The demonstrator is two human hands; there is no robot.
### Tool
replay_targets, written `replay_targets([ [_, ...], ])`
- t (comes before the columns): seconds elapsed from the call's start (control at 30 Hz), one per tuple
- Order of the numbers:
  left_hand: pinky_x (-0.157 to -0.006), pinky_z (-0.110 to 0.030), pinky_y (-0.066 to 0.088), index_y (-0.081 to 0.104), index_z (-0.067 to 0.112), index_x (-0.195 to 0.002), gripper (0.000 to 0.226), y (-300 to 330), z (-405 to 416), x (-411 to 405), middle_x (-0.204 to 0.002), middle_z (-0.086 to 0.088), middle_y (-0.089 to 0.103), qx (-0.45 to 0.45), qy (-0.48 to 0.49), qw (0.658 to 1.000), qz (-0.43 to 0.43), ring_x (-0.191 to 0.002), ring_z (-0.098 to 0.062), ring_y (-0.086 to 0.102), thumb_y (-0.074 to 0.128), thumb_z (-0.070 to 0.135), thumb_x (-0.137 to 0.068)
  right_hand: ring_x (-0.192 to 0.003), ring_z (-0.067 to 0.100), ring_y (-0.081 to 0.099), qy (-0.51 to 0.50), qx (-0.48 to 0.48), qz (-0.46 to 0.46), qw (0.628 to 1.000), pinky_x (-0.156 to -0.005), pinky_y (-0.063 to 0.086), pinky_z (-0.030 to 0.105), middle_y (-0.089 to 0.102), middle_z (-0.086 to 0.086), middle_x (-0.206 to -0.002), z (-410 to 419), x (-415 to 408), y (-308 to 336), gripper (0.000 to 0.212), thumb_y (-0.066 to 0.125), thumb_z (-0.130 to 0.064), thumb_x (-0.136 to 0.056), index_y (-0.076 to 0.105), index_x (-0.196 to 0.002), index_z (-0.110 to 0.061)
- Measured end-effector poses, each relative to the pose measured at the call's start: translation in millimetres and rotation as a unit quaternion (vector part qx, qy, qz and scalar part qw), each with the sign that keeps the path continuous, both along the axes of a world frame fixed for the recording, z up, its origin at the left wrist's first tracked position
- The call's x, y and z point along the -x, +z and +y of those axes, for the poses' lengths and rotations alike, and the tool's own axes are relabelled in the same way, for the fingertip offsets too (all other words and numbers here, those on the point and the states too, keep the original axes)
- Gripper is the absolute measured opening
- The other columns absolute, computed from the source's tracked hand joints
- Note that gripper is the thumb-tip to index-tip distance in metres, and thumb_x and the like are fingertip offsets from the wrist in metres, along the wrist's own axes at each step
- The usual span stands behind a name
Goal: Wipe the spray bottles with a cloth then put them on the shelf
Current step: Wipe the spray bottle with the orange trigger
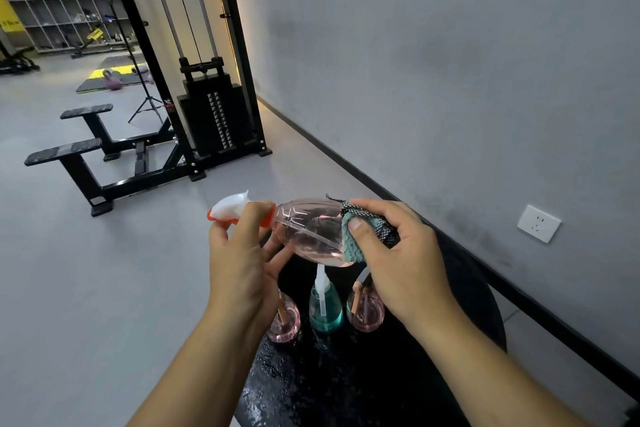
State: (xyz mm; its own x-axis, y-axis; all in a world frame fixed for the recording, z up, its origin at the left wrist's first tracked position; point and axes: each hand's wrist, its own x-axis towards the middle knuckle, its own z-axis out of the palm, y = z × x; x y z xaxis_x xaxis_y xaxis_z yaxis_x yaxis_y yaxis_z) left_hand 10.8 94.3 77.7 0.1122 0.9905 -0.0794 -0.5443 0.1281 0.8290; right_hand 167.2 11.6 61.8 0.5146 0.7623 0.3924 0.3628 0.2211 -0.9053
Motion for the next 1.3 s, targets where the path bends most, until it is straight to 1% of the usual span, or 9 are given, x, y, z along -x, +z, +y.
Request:
replay_targets([
  [0.13,-0.094,-0.048,0.064,0.056,0.019,-0.112,0.025,-1,0,1,-0.098,-0.011,0.069,0.002,-0.007,1.0,0.017,-0.086,-0.026,0.072,0.069,0.009,-0.093,-0.111,-0.001,0.063,-0.009,-0.012,-0.026,1.0,-0.095,0.056,0.025,0.065,-0.021,-0.113,-1,-2,2,0.023,0.071,-0.019,-0.096,0.075,-0.112,-0.035],
  [0.27,-0.086,-0.046,0.066,0.062,0.015,-0.114,0.019,-1,-1,1,-0.109,-0.011,0.076,0.016,-0.016,0.999,0.028,-0.097,-0.024,0.078,0.071,0.022,-0.098,-0.116,0.0,0.06,-0.009,-0.012,-0.059,0.998,-0.096,0.055,0.024,0.062,-0.021,-0.116,-4,-2,1,0.024,0.07,-0.02,-0.096,0.074,-0.115,-0.035],
  [0.43,-0.087,-0.053,0.065,0.063,0.043,-0.117,0.018,9,-8,2,-0.107,-0.011,0.082,0.012,-0.069,0.997,0.041,-0.102,-0.032,0.08,0.065,0.05,-0.1,-0.118,-0.001,0.059,-0.001,-0.018,-0.08,0.997,-0.096,0.051,0.014,0.062,-0.02,-0.118,-5,0,0,0.025,0.07,-0.017,-0.096,0.075,-0.116,-0.032],
  [0.63,-0.073,-0.047,0.067,0.062,0.035,-0.124,0.029,8,-5,10,-0.096,-0.008,0.082,-0.009,-0.115,0.993,0.027,-0.093,-0.033,0.08,0.069,0.036,-0.096,-0.116,0.0,0.061,0.004,0.002,-0.091,0.996,-0.097,0.056,0.027,0.064,-0.022,-0.118,-3,-6,0,0.028,0.07,-0.021,-0.096,0.07,-0.121,-0.035],
  [0.73,-0.08,-0.052,0.066,0.051,0.041,-0.143,0.058,5,-4,11,-0.099,-0.008,0.081,-0.025,-0.128,0.991,0.03,-0.096,-0.035,0.079,0.073,0.032,-0.091,-0.113,-0.004,0.061,0.003,0.006,-0.107,0.994,-0.089,0.059,0.022,0.064,-0.023,-0.117,-5,-7,2,0.027,0.071,-0.022,-0.097,0.07,-0.119,-0.035],
  [0.83,-0.08,-0.05,0.066,0.05,0.042,-0.146,0.066,-2,-7,5,-0.097,-0.007,0.078,-0.039,-0.146,0.987,0.045,-0.089,-0.032,0.077,0.077,0.028,-0.087,-0.119,-0.009,0.056,0.026,0.015,-0.16,0.987,-0.097,0.052,0.016,0.062,-0.026,-0.122,-4,-2,5,0.028,0.069,-0.023,-0.098,0.071,-0.124,-0.033],
  [0.93,-0.074,-0.046,0.066,0.051,0.04,-0.145,0.068,-6,-9,3,-0.097,-0.008,0.077,-0.04,-0.145,0.987,0.055,-0.085,-0.03,0.075,0.079,0.025,-0.084,-0.122,-0.008,0.053,0.054,0.041,-0.215,0.974,-0.101,0.049,0.016,0.058,-0.028,-0.124,-1,1,7,0.029,0.064,-0.028,-0.1,0.068,-0.127,-0.034],
  [1.1,-0.075,-0.045,0.067,0.054,0.039,-0.142,0.069,-5,-3,10,-0.106,-0.01,0.079,-0.056,-0.138,0.986,0.076,-0.091,-0.035,0.078,0.079,0.02,-0.08,-0.103,-0.011,0.058,0.03,0.105,-0.163,0.981,-0.079,0.051,0.006,0.061,-0.026,-0.111,-2,-12,4,0.02,0.063,-0.03,-0.1,0.067,-0.119,-0.035],
  [1.3,-0.081,-0.046,0.064,0.056,0.039,-0.14,0.063,-13,-5,6,-0.115,-0.017,0.072,-0.082,-0.173,0.976,0.103,-0.1,-0.04,0.074,0.086,0.019,-0.088,-0.113,-0.004,0.058,0.053,0.062,-0.189,0.979,-0.092,0.05,0.013,0.06,-0.026,-0.115,-4,1,6,0.024,0.066,-0.024,-0.099,0.069,-0.12,-0.033],
])
